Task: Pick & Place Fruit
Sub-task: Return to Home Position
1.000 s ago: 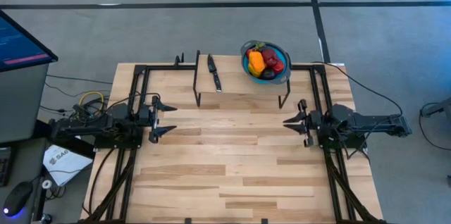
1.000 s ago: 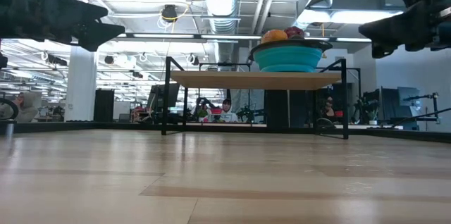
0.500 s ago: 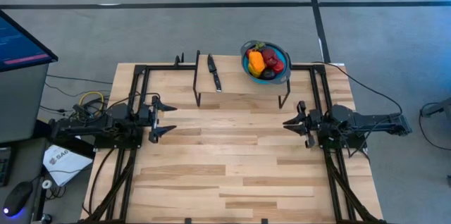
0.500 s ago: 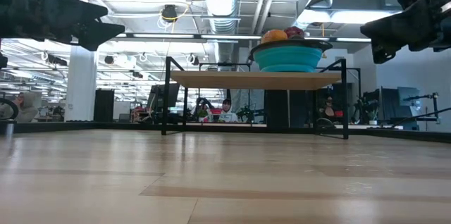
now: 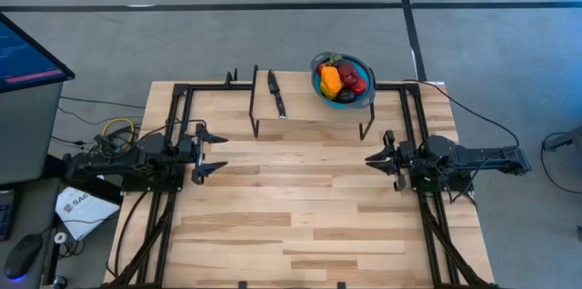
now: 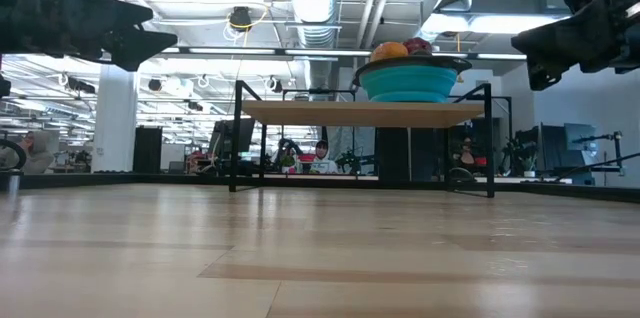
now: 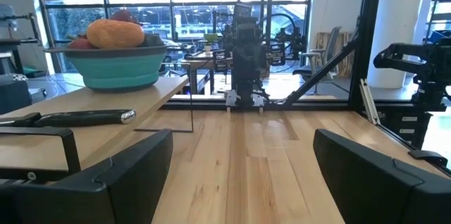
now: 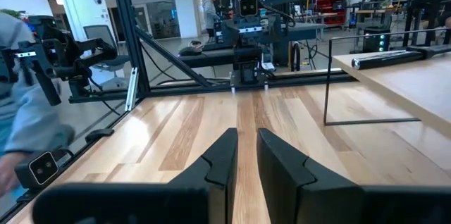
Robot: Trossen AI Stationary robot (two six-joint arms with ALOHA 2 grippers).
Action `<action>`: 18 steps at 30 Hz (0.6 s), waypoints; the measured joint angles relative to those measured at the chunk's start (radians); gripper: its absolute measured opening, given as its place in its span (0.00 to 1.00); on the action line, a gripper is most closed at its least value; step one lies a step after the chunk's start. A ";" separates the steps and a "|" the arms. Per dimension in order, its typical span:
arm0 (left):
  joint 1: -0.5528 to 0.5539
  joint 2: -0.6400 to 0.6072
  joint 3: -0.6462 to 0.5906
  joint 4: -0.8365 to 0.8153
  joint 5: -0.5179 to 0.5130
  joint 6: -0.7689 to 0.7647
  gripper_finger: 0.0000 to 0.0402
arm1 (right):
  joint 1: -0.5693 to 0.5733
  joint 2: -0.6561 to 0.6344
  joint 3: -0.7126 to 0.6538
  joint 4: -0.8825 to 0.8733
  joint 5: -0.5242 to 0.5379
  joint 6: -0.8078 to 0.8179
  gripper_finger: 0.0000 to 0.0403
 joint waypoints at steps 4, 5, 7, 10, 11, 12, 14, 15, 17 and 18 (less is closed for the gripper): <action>0.000 0.000 0.000 0.004 0.000 0.000 0.84 | 0.000 0.000 0.000 0.000 0.000 0.000 0.12; 0.000 0.000 0.000 0.004 0.000 0.000 0.84 | 0.000 0.000 0.000 0.000 0.000 0.000 0.12; 0.000 0.000 0.000 0.004 0.000 0.000 0.84 | 0.000 0.000 0.000 0.000 0.000 0.000 0.12; 0.000 0.000 0.000 0.006 0.000 0.000 0.84 | 0.000 0.000 0.000 0.000 0.000 0.000 0.12; 0.000 0.000 0.000 0.008 0.000 0.000 0.84 | 0.000 0.000 0.000 0.000 0.000 0.000 0.12; 0.000 0.000 0.000 0.009 0.000 0.000 0.84 | 0.000 0.000 0.000 0.000 0.000 0.000 0.12; 0.000 0.000 0.000 0.011 0.000 0.000 0.84 | 0.000 0.000 0.000 0.000 0.000 0.000 0.12; 0.000 0.000 0.000 0.011 0.000 0.000 0.84 | 0.000 0.000 0.000 0.000 0.000 0.000 0.12; 0.000 0.000 0.000 0.011 0.000 0.000 0.84 | 0.000 0.000 0.000 0.000 0.000 0.000 0.12; 0.000 0.000 0.000 0.012 0.000 0.000 0.84 | 0.000 0.000 0.000 0.000 0.000 0.000 0.12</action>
